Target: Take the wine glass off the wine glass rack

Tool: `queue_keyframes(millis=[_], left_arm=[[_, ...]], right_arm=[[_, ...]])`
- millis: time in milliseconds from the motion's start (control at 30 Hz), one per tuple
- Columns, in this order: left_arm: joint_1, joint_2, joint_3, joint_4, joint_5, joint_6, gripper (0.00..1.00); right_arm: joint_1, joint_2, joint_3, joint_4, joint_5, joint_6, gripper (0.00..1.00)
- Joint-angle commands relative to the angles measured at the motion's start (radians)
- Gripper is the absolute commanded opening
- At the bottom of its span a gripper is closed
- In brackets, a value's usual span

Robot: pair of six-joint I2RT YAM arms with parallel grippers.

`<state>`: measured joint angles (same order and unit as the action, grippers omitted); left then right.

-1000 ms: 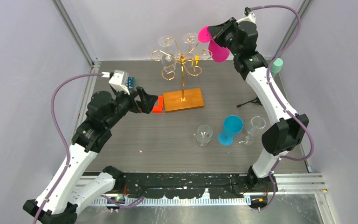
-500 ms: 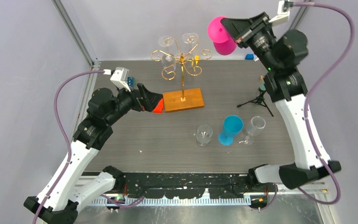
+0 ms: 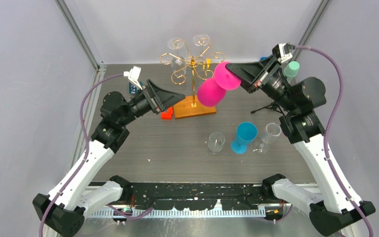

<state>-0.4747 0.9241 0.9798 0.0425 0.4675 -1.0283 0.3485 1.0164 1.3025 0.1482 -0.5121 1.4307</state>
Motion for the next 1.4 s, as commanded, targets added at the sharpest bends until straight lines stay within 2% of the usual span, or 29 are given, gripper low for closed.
queue_keyframes(millis=[0,133,267,400,500,600,700,867,1033,1267,1300,1367], left_arm=[[0.002,0.046,-0.026,0.333,0.155,-0.265,0.95],[-0.001,0.087,-0.044,0.467,0.191,-0.417,0.94],[-0.001,0.133,-0.045,0.477,0.232,-0.560,0.91],[-0.001,0.183,-0.103,0.699,0.250,-0.723,0.87],[-0.001,0.218,-0.140,0.878,0.243,-0.844,0.81],[-0.001,0.247,-0.166,1.021,0.220,-0.930,0.67],[-0.001,0.247,-0.177,1.077,0.200,-0.963,0.60],[-0.001,0.217,-0.177,1.078,0.194,-0.966,0.47],[-0.001,0.202,-0.171,1.098,0.189,-0.965,0.24],[-0.001,0.245,-0.149,1.228,0.171,-0.989,0.02],[-0.001,0.253,-0.141,1.245,0.172,-0.990,0.00],[0.001,0.266,-0.125,1.286,0.172,-0.985,0.00]], right_arm=[[0.043,-0.131,-0.071,0.108,-0.004,0.106,0.00],[0.070,-0.148,-0.147,0.240,0.017,0.165,0.00],[0.096,-0.117,-0.182,0.369,0.017,0.226,0.00],[0.118,-0.064,-0.199,0.440,0.009,0.258,0.00],[0.130,-0.035,-0.216,0.467,0.010,0.262,0.00],[0.137,-0.011,-0.235,0.500,0.017,0.266,0.00],[0.138,-0.003,-0.254,0.528,0.033,0.271,0.00],[0.138,-0.009,-0.299,0.531,0.068,0.260,0.00],[0.138,-0.003,-0.329,0.570,0.093,0.279,0.01],[0.138,0.024,-0.358,0.632,0.091,0.345,0.01],[0.138,0.028,-0.358,0.632,0.087,0.346,0.01],[0.138,0.034,-0.363,0.626,0.083,0.344,0.12]])
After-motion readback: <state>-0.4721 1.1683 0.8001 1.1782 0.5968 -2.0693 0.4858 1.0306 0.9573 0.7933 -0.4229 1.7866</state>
